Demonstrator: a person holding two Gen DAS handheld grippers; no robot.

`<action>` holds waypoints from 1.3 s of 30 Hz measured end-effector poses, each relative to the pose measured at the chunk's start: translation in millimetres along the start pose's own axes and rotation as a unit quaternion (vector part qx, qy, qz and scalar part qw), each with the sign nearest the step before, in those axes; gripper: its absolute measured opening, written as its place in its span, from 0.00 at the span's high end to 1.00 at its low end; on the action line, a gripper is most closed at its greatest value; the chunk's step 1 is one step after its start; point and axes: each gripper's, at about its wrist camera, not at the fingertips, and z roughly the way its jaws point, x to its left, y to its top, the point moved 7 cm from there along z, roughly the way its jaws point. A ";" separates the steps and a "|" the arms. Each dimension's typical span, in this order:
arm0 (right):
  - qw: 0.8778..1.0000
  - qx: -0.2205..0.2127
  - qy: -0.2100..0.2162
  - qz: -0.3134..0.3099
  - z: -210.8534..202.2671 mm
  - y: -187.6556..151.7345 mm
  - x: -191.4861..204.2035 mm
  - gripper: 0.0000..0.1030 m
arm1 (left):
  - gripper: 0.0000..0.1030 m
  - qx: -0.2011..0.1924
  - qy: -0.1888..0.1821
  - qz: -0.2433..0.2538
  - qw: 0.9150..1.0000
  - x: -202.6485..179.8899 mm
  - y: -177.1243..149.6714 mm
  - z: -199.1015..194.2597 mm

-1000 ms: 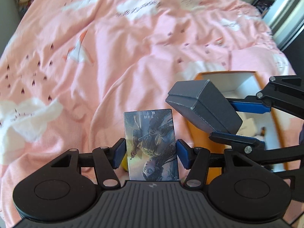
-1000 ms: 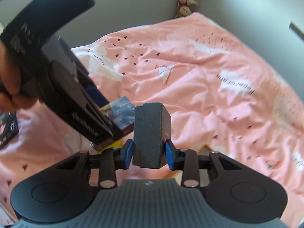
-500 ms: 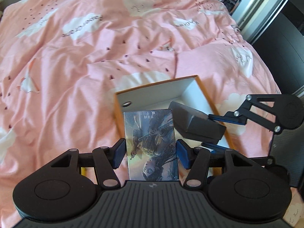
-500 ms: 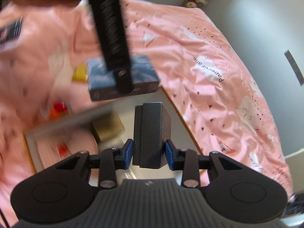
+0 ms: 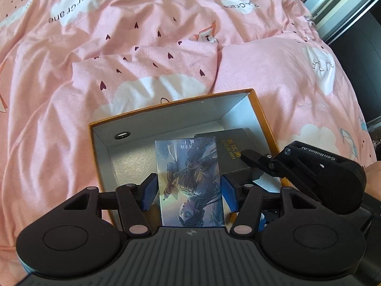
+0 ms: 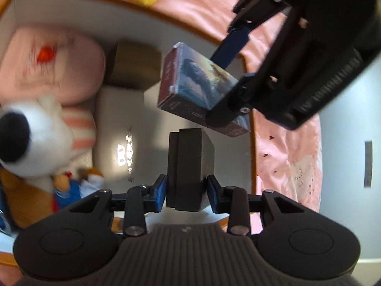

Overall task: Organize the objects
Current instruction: 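Carry the grey box with the right gripper while the left carries the photo card over the orange box, then release the grey box with the right gripper while the left lowers the photo card into the box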

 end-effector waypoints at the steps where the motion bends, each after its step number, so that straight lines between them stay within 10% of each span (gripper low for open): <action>1: 1.000 0.004 0.002 -0.008 6.6 -2.2 0.6 0.63 | 0.36 0.003 -0.001 -0.006 1.000 1.5 1.9 5.0; 29: 0.996 0.062 0.062 -0.021 45.5 -9.7 -8.8 0.53 | 0.36 0.043 0.022 0.002 0.999 8.7 5.6 50.6; 39: 0.971 0.029 0.158 0.180 26.0 -15.1 -49.4 0.72 | 0.36 0.027 0.021 -0.017 0.999 9.9 9.3 54.6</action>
